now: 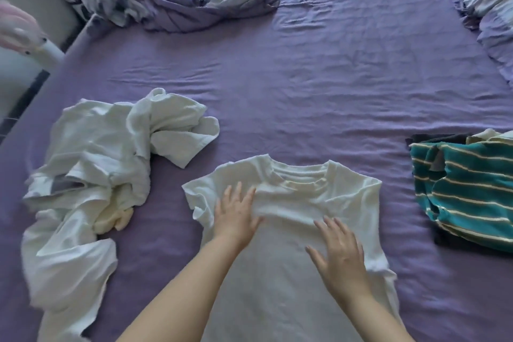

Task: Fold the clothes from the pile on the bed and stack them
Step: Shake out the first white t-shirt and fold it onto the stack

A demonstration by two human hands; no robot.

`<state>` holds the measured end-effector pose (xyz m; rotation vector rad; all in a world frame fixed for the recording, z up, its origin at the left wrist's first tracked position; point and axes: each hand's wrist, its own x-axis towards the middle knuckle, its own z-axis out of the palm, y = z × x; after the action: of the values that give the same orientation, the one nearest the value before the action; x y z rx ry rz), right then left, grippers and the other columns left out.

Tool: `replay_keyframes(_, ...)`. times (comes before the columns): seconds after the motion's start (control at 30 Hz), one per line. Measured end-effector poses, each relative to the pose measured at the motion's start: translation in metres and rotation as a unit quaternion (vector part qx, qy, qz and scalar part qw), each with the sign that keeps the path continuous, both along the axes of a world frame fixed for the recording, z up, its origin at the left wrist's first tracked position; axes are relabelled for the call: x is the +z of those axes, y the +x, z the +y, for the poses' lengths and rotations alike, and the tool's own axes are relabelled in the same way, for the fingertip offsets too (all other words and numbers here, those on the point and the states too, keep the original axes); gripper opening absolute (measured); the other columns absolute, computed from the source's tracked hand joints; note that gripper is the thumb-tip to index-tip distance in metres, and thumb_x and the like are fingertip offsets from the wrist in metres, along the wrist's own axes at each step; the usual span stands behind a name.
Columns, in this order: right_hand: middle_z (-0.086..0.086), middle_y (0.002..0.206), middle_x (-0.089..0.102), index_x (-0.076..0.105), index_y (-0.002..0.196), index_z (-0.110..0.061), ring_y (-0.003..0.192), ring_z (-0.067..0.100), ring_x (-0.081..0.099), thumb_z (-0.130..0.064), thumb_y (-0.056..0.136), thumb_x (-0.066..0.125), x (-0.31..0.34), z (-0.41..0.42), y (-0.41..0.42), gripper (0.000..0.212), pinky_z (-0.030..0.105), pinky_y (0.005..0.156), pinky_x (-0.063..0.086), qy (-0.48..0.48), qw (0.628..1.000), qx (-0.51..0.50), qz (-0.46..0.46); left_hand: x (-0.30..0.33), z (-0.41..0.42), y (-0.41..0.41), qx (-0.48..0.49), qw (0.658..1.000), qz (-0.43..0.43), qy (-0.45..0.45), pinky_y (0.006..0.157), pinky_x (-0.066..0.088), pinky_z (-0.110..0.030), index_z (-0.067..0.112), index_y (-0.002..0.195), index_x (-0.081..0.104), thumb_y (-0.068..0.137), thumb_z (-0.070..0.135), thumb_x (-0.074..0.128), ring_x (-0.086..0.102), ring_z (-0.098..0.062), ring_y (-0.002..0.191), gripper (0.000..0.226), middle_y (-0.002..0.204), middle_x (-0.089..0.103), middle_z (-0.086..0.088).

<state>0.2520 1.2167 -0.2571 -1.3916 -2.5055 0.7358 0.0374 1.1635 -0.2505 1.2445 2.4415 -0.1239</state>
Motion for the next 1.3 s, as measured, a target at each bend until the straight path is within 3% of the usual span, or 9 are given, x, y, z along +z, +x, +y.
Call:
replay_keyframes(0.1, -0.001, 0.143, 0.044, 0.048, 0.134, -0.019, 0.138, 0.018, 0.030, -0.034, 0.088, 0.061, 0.000, 0.002, -0.047, 0.050, 0.034, 0.110, 0.024, -0.034, 0.994, 0.108, 0.008, 0.007, -0.048, -0.032, 0.082, 0.996, 0.007, 0.031, 0.118, 0.010, -0.039, 0.027, 0.150, 0.011, 0.091, 0.052, 0.048, 0.004, -0.023, 0.145, 0.074, 0.158, 0.008, -0.005)
replay_keyframes(0.2, -0.004, 0.140, 0.046, 0.050, 0.132, -0.020, 0.136, 0.014, 0.031, -0.036, 0.092, 0.054, 0.005, 0.008, -0.102, 0.043, 0.029, 0.109, 0.026, -0.030, 0.981, 0.194, 0.007, 0.009, -0.085, -0.052, 0.182, 0.979, -0.034, 0.087, 0.116, 0.016, -0.035, 0.022, 0.149, 0.019, 0.086, 0.049, 0.058, 0.013, -0.025, 0.142, 0.079, 0.155, 0.019, -0.007)
replay_keyframes(0.37, -0.003, 0.137, 0.050, 0.052, 0.130, -0.018, 0.134, 0.017, 0.033, -0.034, 0.094, 0.051, 0.013, 0.013, -0.191, 0.039, 0.033, 0.106, 0.031, -0.011, 0.959, 0.282, -0.020, -0.004, -0.103, -0.064, 0.396, 0.875, -0.214, 0.178, 0.108, 0.032, -0.035, 0.015, 0.148, 0.021, 0.078, 0.040, 0.072, 0.035, -0.024, 0.133, 0.090, 0.144, 0.036, -0.010)
replay_keyframes(0.53, 0.001, 0.130, 0.056, 0.054, 0.127, -0.018, 0.126, 0.020, 0.043, -0.033, 0.093, 0.052, 0.016, 0.019, -0.266, 0.037, 0.033, 0.099, 0.036, -0.040, 0.944, 0.325, -0.042, -0.014, -0.086, -0.071, 0.462, 0.784, -0.329, 0.254, 0.083, 0.044, -0.022, 0.014, 0.144, 0.031, 0.079, 0.029, 0.073, 0.056, -0.010, 0.098, 0.080, 0.106, 0.056, 0.007)
replay_keyframes(0.63, 0.001, 0.126, 0.057, 0.057, 0.124, -0.018, 0.124, 0.020, 0.044, -0.034, 0.093, 0.053, 0.009, 0.026, -0.298, 0.035, 0.036, 0.099, 0.039, -0.044, 0.935, 0.344, -0.078, -0.019, -0.075, -0.074, 0.459, 0.760, -0.358, 0.290, 0.082, 0.047, -0.022, 0.019, 0.136, 0.041, 0.076, 0.022, 0.076, 0.060, -0.007, 0.092, 0.070, 0.100, 0.060, 0.012)
replay_keyframes(0.87, -0.011, 0.133, 0.050, 0.051, 0.127, -0.033, 0.120, 0.019, 0.044, -0.034, 0.095, 0.045, -0.014, 0.030, -0.329, 0.033, 0.036, 0.086, 0.027, -0.011, 0.910, 0.378, -0.170, -0.025, -0.072, -0.078, 0.467, 0.740, -0.353, 0.332, 0.085, 0.051, -0.028, 0.025, 0.129, 0.050, 0.083, 0.010, 0.064, 0.062, -0.013, 0.088, 0.050, 0.089, 0.064, 0.011)
replay_keyframes(1.1, -0.021, 0.089, 0.057, 0.065, 0.099, -0.039, 0.103, 0.017, 0.039, -0.037, 0.092, 0.052, 0.009, 0.045, -0.319, 0.015, 0.035, 0.087, 0.027, -0.081, 0.922, 0.350, -0.147, -0.015, -0.085, -0.078, 0.471, 0.706, -0.379, 0.369, 0.069, 0.049, -0.016, 0.028, 0.105, 0.054, 0.084, 0.012, 0.068, 0.064, -0.004, 0.073, 0.030, 0.081, 0.070, 0.006)
replay_keyframes(1.2, -0.020, 0.077, 0.051, 0.066, 0.086, -0.039, 0.102, 0.017, 0.042, -0.037, 0.085, 0.063, 0.029, 0.060, -0.298, 0.004, 0.034, 0.092, 0.035, -0.160, 0.934, 0.311, -0.078, -0.008, -0.085, -0.074, 0.462, 0.715, -0.369, 0.372, 0.068, 0.049, -0.018, 0.023, 0.100, 0.058, 0.083, 0.014, 0.069, 0.062, -0.009, 0.071, 0.022, 0.077, 0.066, 0.005)
replay_keyframes(1.3, -0.013, 0.074, 0.052, 0.067, 0.079, -0.036, 0.082, 0.012, 0.051, -0.030, 0.082, 0.069, 0.044, 0.073, -0.270, 0.008, 0.023, 0.073, 0.042, -0.245, 0.931, 0.270, -0.034, -0.002, -0.082, -0.065, 0.408, 0.781, -0.321, 0.347, 0.069, 0.047, -0.014, 0.027, 0.089, 0.062, 0.082, 0.021, 0.071, 0.061, -0.003, 0.076, 0.013, 0.083, 0.066, 0.010)
